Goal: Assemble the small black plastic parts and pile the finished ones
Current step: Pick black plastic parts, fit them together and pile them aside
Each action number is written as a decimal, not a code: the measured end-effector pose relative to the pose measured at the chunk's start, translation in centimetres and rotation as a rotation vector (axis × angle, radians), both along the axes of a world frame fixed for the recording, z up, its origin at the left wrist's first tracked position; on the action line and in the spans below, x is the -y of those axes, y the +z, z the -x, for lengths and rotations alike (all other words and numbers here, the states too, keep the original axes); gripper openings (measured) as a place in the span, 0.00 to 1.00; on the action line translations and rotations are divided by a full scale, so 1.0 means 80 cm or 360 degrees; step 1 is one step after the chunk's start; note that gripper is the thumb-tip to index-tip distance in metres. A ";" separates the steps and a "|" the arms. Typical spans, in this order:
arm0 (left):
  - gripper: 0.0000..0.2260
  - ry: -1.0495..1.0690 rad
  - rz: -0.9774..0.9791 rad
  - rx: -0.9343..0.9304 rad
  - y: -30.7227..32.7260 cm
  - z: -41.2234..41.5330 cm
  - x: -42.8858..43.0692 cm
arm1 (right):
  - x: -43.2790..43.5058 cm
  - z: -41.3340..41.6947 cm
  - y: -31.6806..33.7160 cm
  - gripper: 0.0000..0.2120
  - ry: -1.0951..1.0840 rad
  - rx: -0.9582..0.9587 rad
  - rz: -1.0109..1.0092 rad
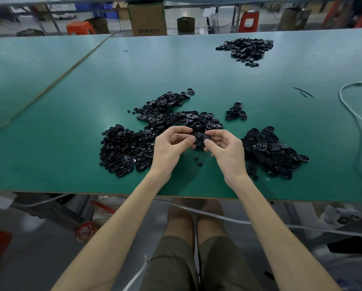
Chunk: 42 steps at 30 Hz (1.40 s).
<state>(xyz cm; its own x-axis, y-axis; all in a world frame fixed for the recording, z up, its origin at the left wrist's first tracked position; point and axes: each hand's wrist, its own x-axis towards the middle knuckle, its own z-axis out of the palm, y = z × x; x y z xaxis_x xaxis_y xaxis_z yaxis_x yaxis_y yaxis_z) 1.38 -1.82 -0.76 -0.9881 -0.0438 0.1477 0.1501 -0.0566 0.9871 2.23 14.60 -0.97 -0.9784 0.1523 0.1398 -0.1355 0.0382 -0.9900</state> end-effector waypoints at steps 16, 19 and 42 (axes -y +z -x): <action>0.03 0.0035 0.0118 -0.0050 0.000 0.002 -0.003 | -0.002 0.002 -0.002 0.09 0.0022 -0.0004 -0.0034; 0.03 0.0033 0.0185 -0.0043 -0.002 0.003 -0.004 | -0.002 0.001 -0.002 0.10 0.0029 -0.0009 -0.0056; 0.03 0.0113 0.0398 0.0009 -0.001 0.005 -0.007 | -0.002 -0.001 0.003 0.12 0.0120 -0.0032 0.0016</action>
<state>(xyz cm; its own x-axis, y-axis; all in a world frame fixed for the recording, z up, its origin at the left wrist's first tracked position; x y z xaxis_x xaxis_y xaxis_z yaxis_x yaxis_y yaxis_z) 0.97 -1.28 -0.86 -0.9847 -0.0759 0.1572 0.1394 0.2001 0.9698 2.28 14.74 -0.73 -0.9841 0.0800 0.1585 -0.1576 0.0172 -0.9874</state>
